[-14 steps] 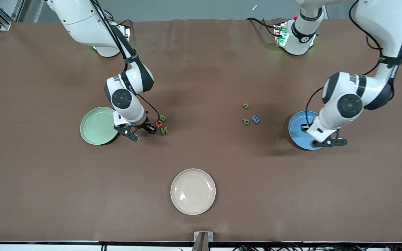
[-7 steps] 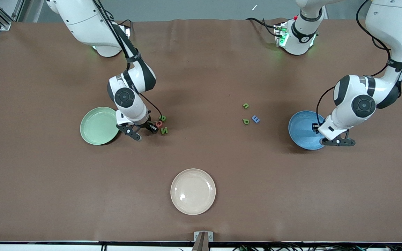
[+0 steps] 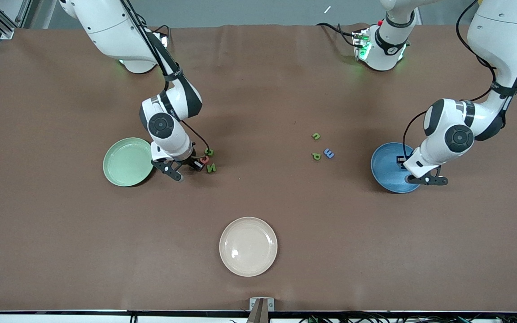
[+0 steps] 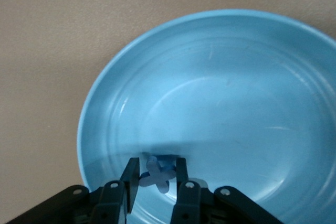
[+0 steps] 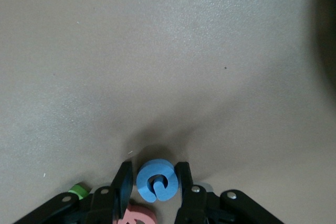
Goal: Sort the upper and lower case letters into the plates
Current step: 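Release the x, reach the m while the right gripper drops C in green plate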
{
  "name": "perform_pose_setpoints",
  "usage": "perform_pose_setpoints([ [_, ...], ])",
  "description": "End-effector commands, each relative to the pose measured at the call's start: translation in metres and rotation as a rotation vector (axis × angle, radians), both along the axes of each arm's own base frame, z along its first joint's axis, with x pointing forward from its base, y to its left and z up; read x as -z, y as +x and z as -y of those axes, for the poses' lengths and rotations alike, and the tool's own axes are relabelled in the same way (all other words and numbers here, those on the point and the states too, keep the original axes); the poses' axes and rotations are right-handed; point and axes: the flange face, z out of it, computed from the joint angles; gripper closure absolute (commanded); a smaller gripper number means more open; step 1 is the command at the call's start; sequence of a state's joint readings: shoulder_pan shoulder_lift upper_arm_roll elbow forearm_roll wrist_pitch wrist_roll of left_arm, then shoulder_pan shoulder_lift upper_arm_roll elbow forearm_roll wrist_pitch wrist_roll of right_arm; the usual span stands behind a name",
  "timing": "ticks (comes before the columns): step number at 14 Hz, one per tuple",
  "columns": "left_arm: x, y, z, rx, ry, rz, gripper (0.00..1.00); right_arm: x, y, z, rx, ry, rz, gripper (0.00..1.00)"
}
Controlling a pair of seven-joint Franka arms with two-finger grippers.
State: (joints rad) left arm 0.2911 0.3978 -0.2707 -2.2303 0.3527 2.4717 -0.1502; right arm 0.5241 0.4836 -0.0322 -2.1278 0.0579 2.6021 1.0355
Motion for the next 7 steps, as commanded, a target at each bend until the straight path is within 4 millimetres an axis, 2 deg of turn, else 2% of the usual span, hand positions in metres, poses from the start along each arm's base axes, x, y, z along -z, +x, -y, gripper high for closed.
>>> perform_pose_setpoints([
  [1,0.000,-0.004,-0.004,0.025,0.002,0.009,0.83,0.004,-0.004,-0.001,0.016,-0.003,-0.010,0.86],
  [2,0.000,-0.004,-0.003,0.026,0.002,0.009,0.83,0.003,-0.002,0.003,0.020,-0.003,-0.012,0.96],
  [3,-0.001,-0.004,-0.003,0.028,0.003,0.010,0.73,-0.001,0.001,0.006,0.020,-0.002,-0.012,0.99],
  [4,-0.003,-0.003,-0.003,0.029,0.003,0.013,0.44,-0.006,0.002,0.012,0.026,-0.008,-0.028,1.00],
  [5,-0.006,-0.002,-0.002,0.032,0.005,0.019,0.19,-0.021,0.007,0.018,0.021,-0.009,-0.038,1.00],
  [6,-0.011,0.001,0.001,0.037,0.006,0.030,0.06,-0.038,0.011,0.028,-0.007,-0.009,-0.052,1.00],
  [7,-0.021,0.003,0.010,0.047,0.006,0.044,0.01,-0.056,0.014,0.041,-0.053,-0.005,-0.063,1.00],
])
